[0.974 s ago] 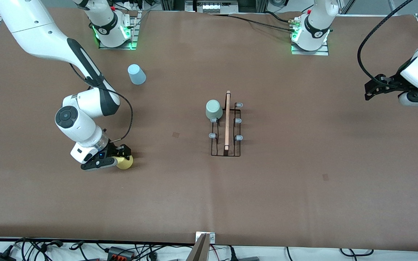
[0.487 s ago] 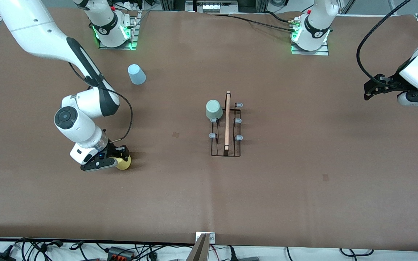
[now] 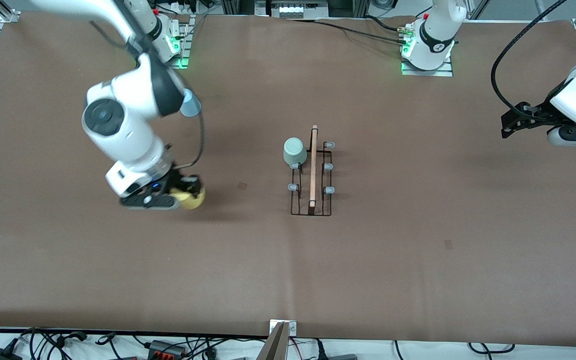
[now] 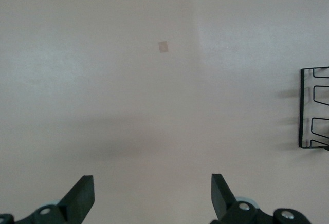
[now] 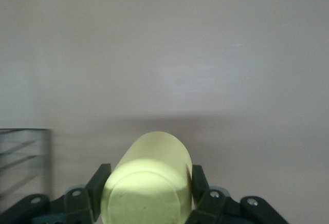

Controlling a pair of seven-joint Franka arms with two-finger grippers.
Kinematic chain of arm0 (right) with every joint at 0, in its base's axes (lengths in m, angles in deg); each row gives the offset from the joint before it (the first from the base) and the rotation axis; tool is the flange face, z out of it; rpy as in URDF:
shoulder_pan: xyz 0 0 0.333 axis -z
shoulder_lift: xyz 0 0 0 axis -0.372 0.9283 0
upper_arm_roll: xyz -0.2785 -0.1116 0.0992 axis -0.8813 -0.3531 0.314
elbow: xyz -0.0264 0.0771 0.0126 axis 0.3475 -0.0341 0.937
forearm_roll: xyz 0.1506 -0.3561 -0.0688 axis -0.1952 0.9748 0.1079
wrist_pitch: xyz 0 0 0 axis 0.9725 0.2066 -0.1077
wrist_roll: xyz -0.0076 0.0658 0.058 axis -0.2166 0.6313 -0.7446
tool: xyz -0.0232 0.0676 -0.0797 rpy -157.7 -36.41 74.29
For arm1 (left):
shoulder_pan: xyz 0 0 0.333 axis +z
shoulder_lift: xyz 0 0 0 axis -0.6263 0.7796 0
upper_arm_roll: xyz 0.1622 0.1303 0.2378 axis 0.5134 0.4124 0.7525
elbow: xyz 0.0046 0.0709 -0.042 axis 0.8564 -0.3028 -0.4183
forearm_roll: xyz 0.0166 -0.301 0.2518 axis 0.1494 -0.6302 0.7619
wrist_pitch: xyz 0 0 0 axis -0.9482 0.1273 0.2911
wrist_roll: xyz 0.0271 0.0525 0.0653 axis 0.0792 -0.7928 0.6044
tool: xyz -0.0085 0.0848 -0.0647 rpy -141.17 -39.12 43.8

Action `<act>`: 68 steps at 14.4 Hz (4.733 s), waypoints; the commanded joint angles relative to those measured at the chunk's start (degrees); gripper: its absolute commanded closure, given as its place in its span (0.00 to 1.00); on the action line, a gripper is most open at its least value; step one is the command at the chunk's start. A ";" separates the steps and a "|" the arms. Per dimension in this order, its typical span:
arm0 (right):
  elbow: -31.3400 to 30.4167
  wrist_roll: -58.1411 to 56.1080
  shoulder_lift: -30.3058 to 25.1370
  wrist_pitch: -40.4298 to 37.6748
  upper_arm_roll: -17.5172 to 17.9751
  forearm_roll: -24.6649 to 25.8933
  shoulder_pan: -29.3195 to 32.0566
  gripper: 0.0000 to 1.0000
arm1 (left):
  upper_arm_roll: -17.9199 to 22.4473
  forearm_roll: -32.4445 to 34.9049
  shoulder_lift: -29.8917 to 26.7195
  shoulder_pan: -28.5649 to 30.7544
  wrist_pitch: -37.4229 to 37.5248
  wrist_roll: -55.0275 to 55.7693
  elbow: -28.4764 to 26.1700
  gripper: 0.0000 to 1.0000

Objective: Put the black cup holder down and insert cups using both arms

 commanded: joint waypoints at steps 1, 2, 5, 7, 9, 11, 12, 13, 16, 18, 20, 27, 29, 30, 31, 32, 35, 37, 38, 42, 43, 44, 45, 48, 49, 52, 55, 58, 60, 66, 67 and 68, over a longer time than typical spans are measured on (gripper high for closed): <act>6.50 13.27 4.80 -0.84 -1.25 -0.65 -7.68 0.92 | 0.10 -1.37 -0.30 -0.02 0.59 -0.50 -0.04 0.00; 9.40 17.15 6.99 -1.27 -3.35 0.14 -11.80 0.93 | 0.02 -1.29 -0.39 -0.02 0.68 -0.42 -0.04 0.00; 13.37 24.55 10.70 -1.10 -6.61 0.50 -18.68 0.93 | 0.10 -1.38 -0.39 -0.02 0.76 -0.50 -0.04 0.00; 15.04 26.68 12.28 0.21 -7.58 0.50 -21.15 0.93 | 0.45 -1.38 -0.30 0.07 0.76 -0.68 -0.04 0.00; 15.67 27.21 13.25 1.00 -7.85 0.59 -22.04 0.92 | 0.45 -1.38 -0.30 -0.02 0.76 -0.59 -0.04 0.00; 15.67 26.86 13.52 3.29 -8.20 1.29 -22.21 0.92 | 0.37 -1.38 -0.39 -0.02 0.76 -0.59 -0.04 0.00; 15.67 27.03 13.61 3.73 -8.20 1.38 -22.21 0.92 | 0.45 -1.38 -0.39 -0.02 0.85 -0.59 -0.04 0.00; 15.67 27.12 13.69 4.78 -8.20 1.38 -22.21 0.92 | 0.37 -1.38 -0.30 -0.02 0.94 -0.59 -0.04 0.00; 15.67 27.21 14.75 8.90 -8.29 1.47 -22.91 0.90 | -0.16 -1.38 -0.39 -0.10 1.03 -0.59 -0.04 0.00; 15.58 27.13 16.24 10.58 -8.29 1.99 -23.09 0.90 | -0.16 -1.46 -0.30 -0.02 1.12 -0.68 -0.04 0.00; 15.58 27.30 17.64 11.55 -8.29 3.22 -23.35 0.90 | -0.16 -1.46 -0.30 -0.54 1.20 -0.68 -0.13 0.00; 15.49 25.28 17.30 11.21 -8.29 2.88 -22.83 0.00 | -0.42 -1.99 -0.22 -0.98 1.03 -0.68 -0.13 0.00; 14.80 25.02 14.24 8.68 -8.29 2.70 -20.47 0.00 | -0.69 -2.25 -0.13 -0.90 1.03 -0.68 -0.04 0.00; 14.79 23.80 12.48 4.39 -8.03 2.87 -18.54 0.00 | -0.77 -2.60 -0.13 -0.98 1.03 -0.59 -0.04 0.00; 14.09 20.65 10.03 -0.35 -7.76 2.79 -16.44 0.00 | -0.78 -2.69 -0.21 -0.90 1.12 -0.59 -0.13 0.00; 12.17 17.31 6.96 -3.44 -7.67 2.79 -14.33 0.00 | -0.78 -2.69 -0.13 -0.90 1.12 -0.59 -0.13 0.00; 2.69 7.20 -4.37 -6.71 -6.45 2.44 -4.32 0.00 | -0.86 -2.78 -0.13 -0.98 1.12 -0.50 -0.13 0.00; 1.52 2.62 -9.75 -14.24 -2.43 2.44 5.51 0.00 | -1.13 -2.78 -0.13 -0.81 1.12 -0.50 -0.13 0.00; 1.61 -0.01 -12.12 -18.81 -0.31 2.26 10.34 0.00 | -1.04 -2.78 -0.13 -0.81 1.12 -0.50 -0.13 0.00; 2.83 -19.50 -17.84 -27.63 -6.24 1.12 14.44 0.00 | -1.13 -2.78 -0.13 -0.81 1.12 -0.15 -0.13 0.00; 2.84 -23.11 -19.16 -28.95 -8.01 1.12 14.52 0.00 | -1.13 -2.78 -0.13 -0.63 1.12 -0.24 -0.13 0.00; 3.01 -26.54 -19.52 -30.18 -11.07 1.12 14.70 0.00 | -1.13 -2.78 -0.13 -0.54 1.12 -0.24 -0.13 0.00; 3.80 -28.75 -19.53 -30.89 -13.97 1.03 14.70 0.00 | -1.13 -2.78 -0.21 -0.46 1.20 -0.15 -0.13 0.00; 4.95 -31.76 -19.44 -31.42 -18.91 0.42 14.79 0.00 | -1.04 -2.78 -0.22 -0.10 2.43 -0.15 -0.04 0.00; 4.95 -31.85 -19.35 -31.68 -19.10 0.33 15.40 0.00 | -0.87 -2.78 -0.30 -0.02 2.61 -0.06 -0.04 0.00; 4.77 -31.59 -18.56 -34.32 -18.92 0.33 15.23 0.00 | -0.60 -2.78 -0.30 -0.02 3.14 -0.06 0.05 0.00; 4.77 -31.76 -18.12 -33.27 -18.57 -1.16 14.96 0.00 | -0.42 -2.78 -0.30 -0.02 3.31 0.02 0.66 0.00; 4.68 -31.76 -18.12 -32.83 -18.22 -3.37 14.00 0.00 | -0.51 -2.78 -0.30 -0.10 3.23 0.02 0.75 0.00; 4.68 -31.76 -18.21 -33.35 -18.04 -3.37 12.95 0.00 | -0.60 -2.78 -0.22 -0.10 3.23 0.02 0.75 0.00; 4.86 -31.59 -18.21 -34.15 -18.22 -3.89 12.15 0.00 | -0.51 -2.78 -0.30 -0.02 3.31 0.02 0.75 0.00; 4.86 -31.67 -18.21 -34.15 -18.22 -3.81 12.15 0.00 | -0.51 -2.78 -0.30 -0.02 3.31 0.02 0.75 0.00; 4.95 -31.76 -17.95 -34.15 -18.22 -3.80 12.32 0.00 | -0.51 -2.78 -0.22 -0.02 3.31 0.02 0.75 0.00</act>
